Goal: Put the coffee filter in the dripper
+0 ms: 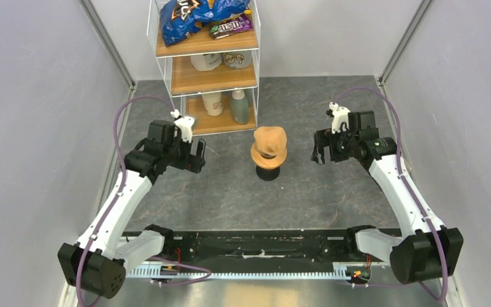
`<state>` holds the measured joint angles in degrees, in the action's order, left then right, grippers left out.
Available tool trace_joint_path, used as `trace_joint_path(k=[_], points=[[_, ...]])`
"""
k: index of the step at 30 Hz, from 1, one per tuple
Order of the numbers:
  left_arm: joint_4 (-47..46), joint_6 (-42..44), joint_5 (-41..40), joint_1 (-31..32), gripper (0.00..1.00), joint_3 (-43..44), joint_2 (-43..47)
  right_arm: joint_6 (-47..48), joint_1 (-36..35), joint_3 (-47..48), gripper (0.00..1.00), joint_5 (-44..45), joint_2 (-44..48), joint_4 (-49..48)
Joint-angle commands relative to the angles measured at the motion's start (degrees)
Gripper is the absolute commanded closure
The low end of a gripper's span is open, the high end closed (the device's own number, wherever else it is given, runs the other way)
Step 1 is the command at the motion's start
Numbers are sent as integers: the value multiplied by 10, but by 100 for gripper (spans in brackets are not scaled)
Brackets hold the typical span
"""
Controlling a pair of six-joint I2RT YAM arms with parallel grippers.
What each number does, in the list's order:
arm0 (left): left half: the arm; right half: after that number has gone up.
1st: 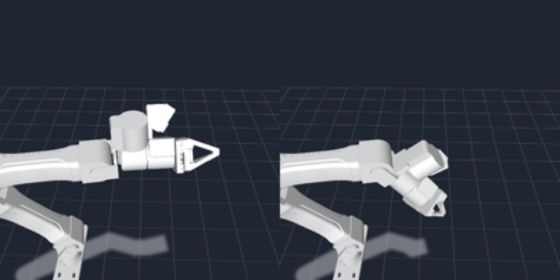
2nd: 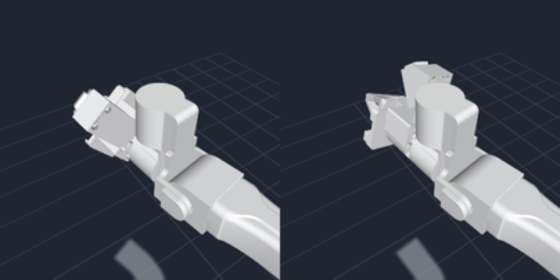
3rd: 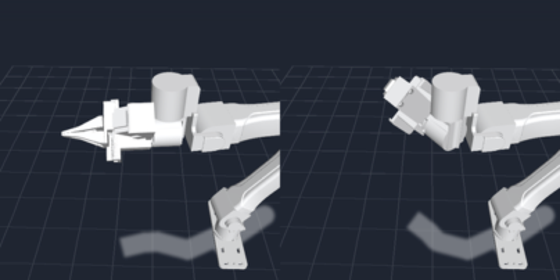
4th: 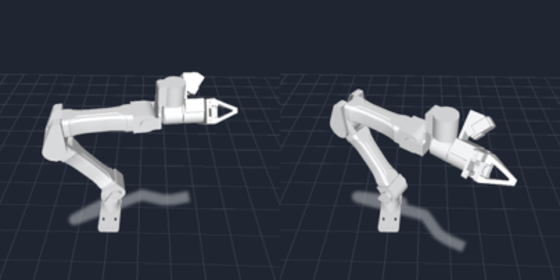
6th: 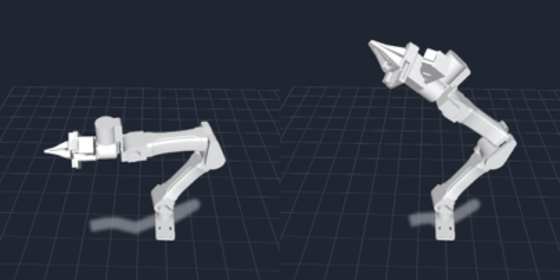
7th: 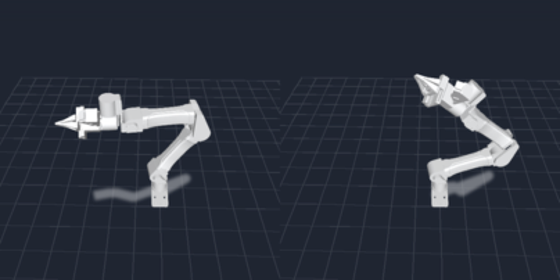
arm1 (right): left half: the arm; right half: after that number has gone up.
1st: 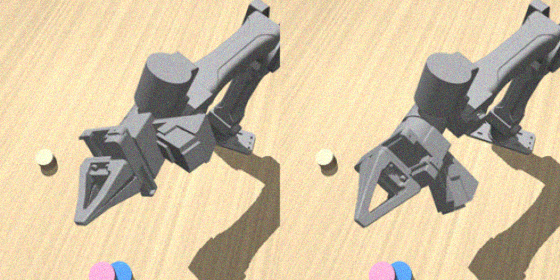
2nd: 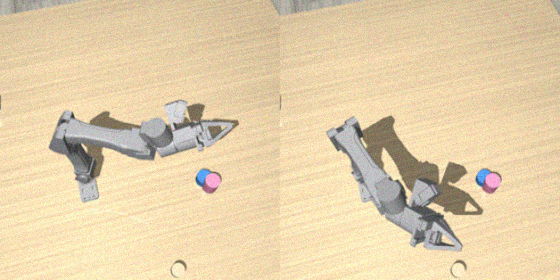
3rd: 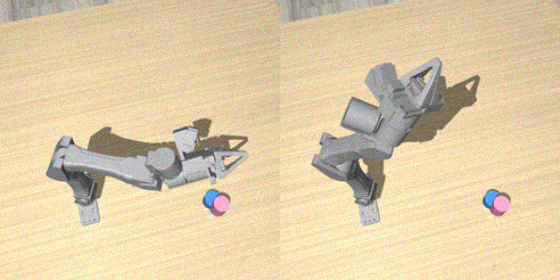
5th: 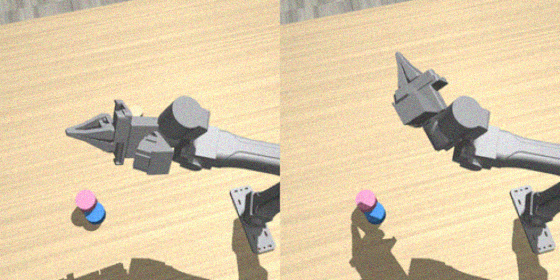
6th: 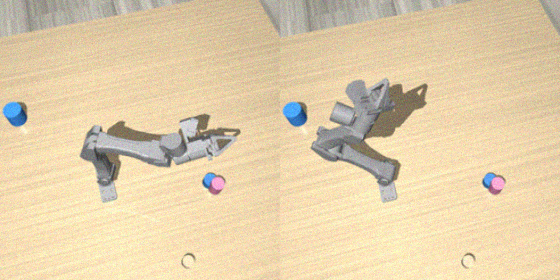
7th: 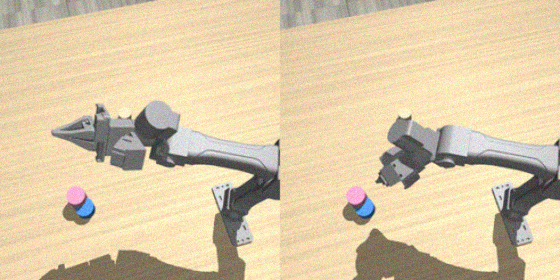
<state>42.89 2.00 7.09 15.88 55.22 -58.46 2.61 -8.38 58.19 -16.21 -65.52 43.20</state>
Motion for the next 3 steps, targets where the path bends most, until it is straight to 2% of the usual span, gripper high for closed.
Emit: trace_joint_path(k=[1, 3], points=[[-55, 3, -57, 1, 1, 4, 4, -8, 1, 9, 3, 23, 8, -44], [-51, 6, -60, 1, 0, 14, 4, -7, 1, 16, 3, 14, 4, -42]])
